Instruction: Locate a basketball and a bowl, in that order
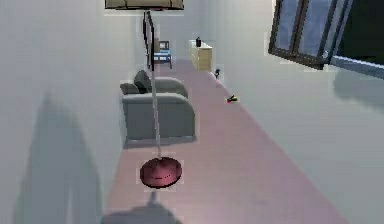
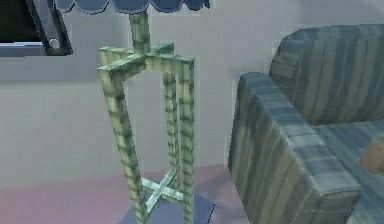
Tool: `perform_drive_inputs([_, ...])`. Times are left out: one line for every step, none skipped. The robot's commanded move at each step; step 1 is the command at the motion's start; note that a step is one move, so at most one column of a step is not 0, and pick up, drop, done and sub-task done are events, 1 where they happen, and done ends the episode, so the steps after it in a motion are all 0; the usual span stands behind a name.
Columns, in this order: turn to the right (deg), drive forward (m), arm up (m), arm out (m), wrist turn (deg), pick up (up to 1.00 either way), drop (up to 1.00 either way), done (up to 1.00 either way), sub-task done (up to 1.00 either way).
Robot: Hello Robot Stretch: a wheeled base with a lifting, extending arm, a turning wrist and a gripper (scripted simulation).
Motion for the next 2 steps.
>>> perform_drive_inputs([0.0, 0.2, 0.0, 0.0, 0.0, 0.0, 0.0, 0.0, 0.0])
perform_drive_inputs([21.0, 0.0, 0.0, 0.0, 0.0, 0.0, 0.0, 0.0, 0.0])
